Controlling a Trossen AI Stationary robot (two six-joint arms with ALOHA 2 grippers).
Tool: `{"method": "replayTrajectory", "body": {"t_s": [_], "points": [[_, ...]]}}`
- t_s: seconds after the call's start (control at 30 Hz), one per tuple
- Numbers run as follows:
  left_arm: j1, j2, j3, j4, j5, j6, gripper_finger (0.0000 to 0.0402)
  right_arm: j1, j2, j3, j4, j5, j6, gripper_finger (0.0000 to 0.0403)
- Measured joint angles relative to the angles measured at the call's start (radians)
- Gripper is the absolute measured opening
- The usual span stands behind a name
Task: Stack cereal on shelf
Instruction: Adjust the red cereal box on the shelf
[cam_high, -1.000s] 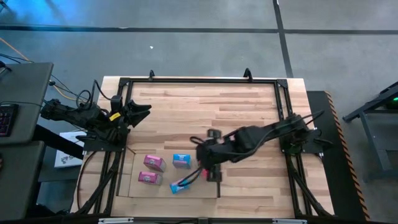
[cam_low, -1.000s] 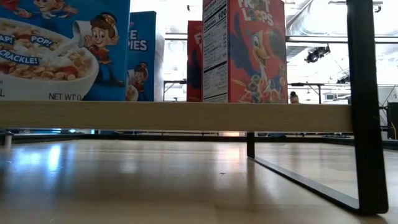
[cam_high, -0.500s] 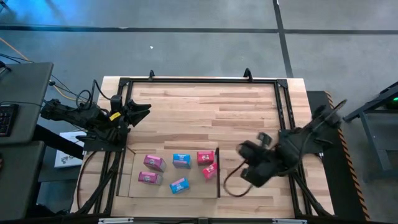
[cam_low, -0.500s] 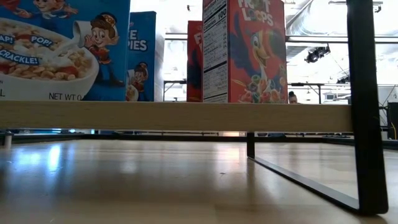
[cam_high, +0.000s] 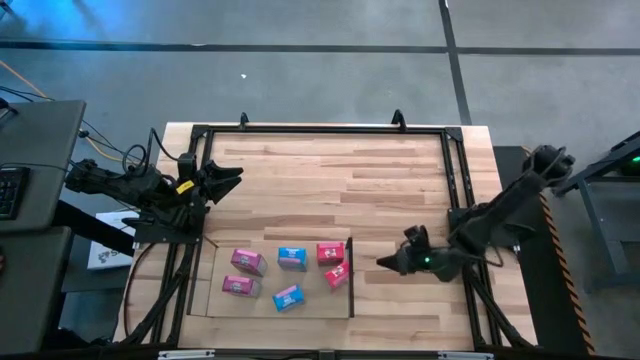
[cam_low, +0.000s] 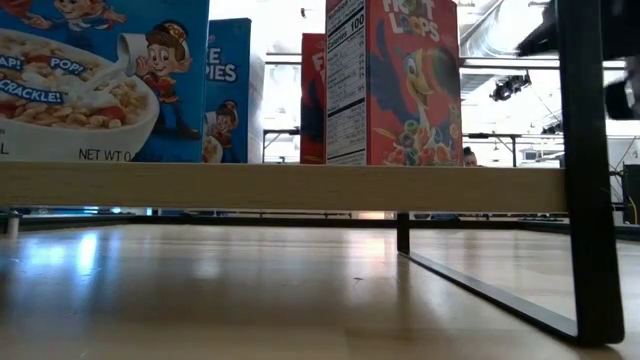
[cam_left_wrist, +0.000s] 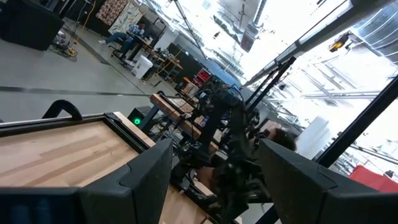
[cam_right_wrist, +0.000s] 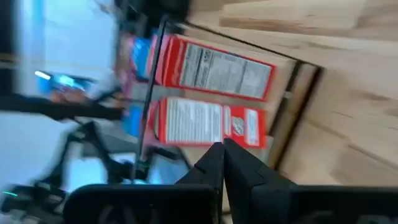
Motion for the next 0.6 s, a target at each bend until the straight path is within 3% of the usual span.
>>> {"method": "replayTrajectory", "body": {"t_s": [0.07, 0.17, 0.4, 0.6], "points": [[0.000, 0.000, 0.000, 0.000, 0.000, 0.000, 0.0229, -0.018, 0.042, -0.067, 0.186, 0.012, -0.004, 0.0000], [0.000, 0.000, 0.000, -0.001, -0.001, 0.000, 0.0229, -0.043, 0.109, -0.100, 0.332, 0.025, -0.036, 0.0000], [0.000, 0.000, 0.000, -0.005, -0.002, 0.000, 0.0229, -0.085, 0.258, 0.011, 0.398, -0.064, -0.114, 0.0000], [0.000, 0.000, 0.000, -0.006, -0.002, -0.003, 0.0229, -0.086, 0.325, 0.113, 0.354, -0.064, -0.209, 0.0000]]}}
